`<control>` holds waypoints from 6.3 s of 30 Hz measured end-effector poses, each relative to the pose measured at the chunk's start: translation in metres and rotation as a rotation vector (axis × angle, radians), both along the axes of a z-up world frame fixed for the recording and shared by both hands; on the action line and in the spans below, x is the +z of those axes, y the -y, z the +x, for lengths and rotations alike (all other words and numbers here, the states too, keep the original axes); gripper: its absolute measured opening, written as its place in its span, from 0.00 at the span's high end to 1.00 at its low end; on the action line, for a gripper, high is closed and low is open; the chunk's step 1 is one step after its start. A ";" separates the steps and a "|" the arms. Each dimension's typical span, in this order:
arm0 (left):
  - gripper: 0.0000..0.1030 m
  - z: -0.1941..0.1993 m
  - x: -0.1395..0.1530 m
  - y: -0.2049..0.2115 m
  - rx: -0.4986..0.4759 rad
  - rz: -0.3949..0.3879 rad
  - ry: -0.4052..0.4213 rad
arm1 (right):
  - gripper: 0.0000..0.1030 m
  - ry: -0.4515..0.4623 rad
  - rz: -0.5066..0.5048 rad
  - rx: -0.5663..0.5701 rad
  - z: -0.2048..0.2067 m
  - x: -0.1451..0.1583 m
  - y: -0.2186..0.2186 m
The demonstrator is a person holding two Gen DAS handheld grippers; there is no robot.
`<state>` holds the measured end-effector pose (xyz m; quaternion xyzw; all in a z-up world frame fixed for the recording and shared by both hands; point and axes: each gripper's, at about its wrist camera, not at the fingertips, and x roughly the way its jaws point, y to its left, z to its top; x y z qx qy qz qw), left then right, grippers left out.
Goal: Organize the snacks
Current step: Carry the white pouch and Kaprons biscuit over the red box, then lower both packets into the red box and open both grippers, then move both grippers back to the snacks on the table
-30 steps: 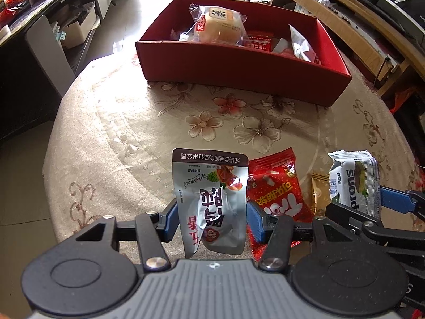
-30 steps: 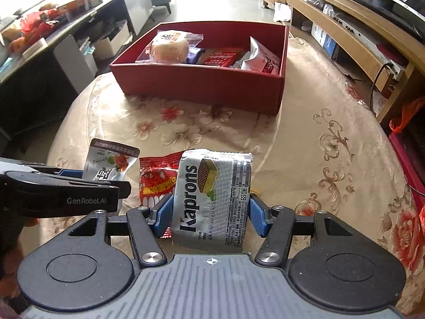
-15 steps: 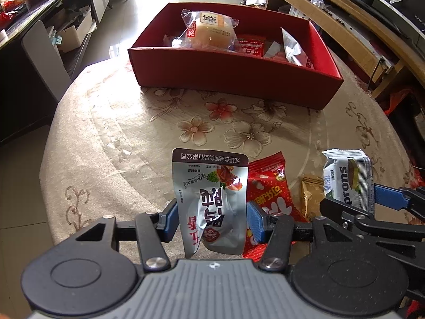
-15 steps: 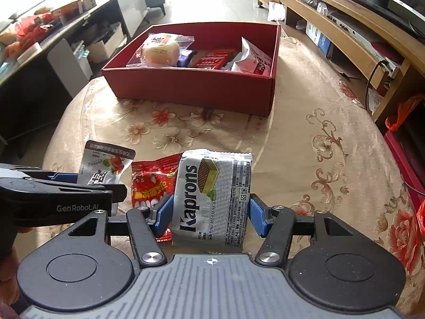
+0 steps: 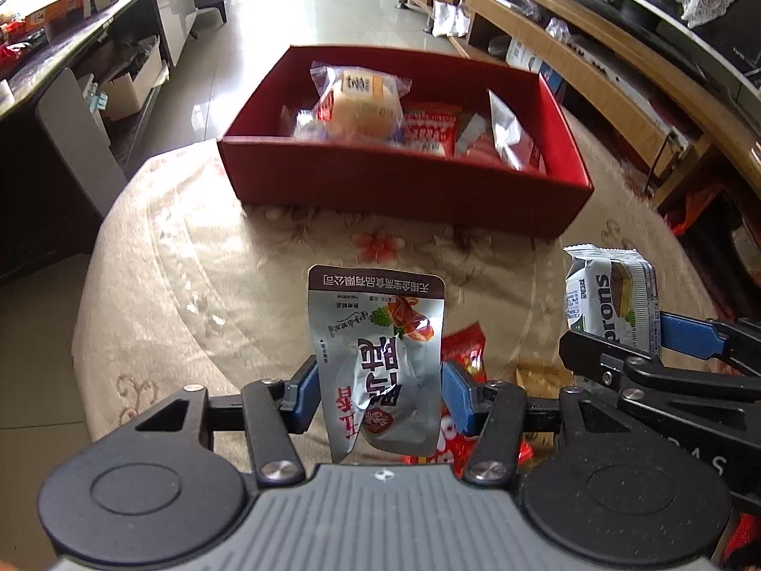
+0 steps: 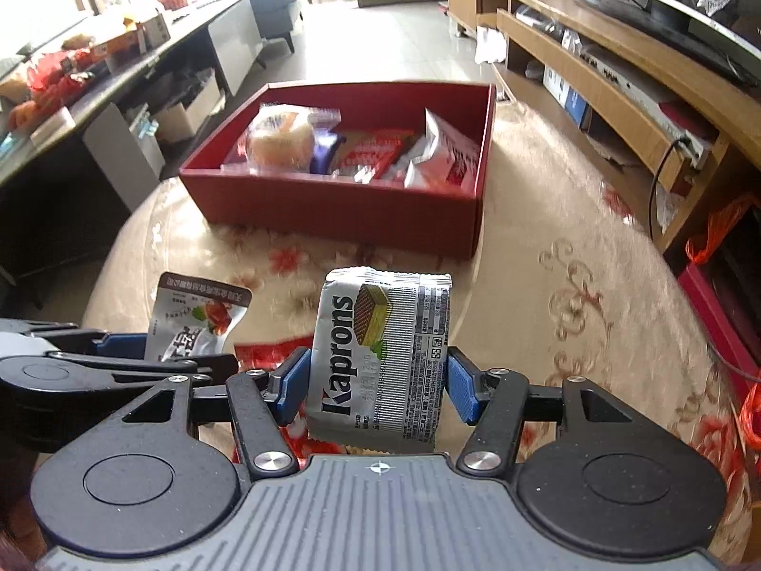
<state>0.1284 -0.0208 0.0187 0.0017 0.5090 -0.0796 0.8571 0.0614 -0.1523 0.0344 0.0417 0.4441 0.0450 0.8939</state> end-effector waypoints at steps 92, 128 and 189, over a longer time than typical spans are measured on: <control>0.54 0.177 0.008 0.053 0.062 0.126 0.187 | 0.36 0.050 0.082 -0.060 0.164 -0.010 0.046; 0.43 0.193 -0.001 0.052 0.079 0.180 0.223 | 0.34 0.085 0.024 -0.031 0.173 -0.017 0.039; 0.37 0.032 0.008 0.030 0.086 0.031 0.054 | 0.18 0.029 -0.120 -0.032 0.039 0.018 0.038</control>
